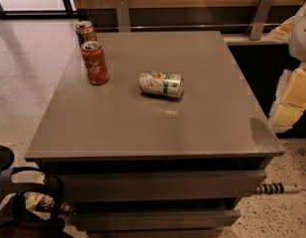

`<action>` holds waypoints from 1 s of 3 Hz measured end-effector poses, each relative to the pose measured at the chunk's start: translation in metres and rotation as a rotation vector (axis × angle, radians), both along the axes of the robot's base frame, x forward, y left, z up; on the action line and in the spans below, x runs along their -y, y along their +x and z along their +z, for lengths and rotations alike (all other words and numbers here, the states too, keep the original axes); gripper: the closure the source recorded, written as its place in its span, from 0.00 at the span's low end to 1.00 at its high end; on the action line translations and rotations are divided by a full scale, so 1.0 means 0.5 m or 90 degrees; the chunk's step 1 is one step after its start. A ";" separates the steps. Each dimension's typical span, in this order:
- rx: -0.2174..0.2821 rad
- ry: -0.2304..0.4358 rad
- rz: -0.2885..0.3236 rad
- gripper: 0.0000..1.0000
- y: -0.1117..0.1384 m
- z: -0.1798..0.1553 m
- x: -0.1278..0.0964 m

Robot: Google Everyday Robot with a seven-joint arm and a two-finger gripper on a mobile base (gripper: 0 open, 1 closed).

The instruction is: Place 7up can upright

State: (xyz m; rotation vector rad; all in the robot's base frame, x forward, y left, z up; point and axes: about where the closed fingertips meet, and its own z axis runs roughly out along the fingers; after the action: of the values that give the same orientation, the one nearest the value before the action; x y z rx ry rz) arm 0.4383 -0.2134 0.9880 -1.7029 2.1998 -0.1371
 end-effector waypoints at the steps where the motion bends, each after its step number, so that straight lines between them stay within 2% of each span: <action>1: 0.006 0.005 -0.001 0.00 0.007 0.005 -0.004; 2: 0.010 0.018 -0.002 0.00 0.044 0.019 -0.014; 3: 0.006 0.032 0.005 0.00 0.109 0.034 -0.035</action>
Offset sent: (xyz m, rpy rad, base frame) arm 0.0552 0.0142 0.0173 0.0651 -0.0086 -0.0035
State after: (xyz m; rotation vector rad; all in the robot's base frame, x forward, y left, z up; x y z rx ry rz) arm 0.4926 -0.1957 1.0052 -1.6806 2.1713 -0.0877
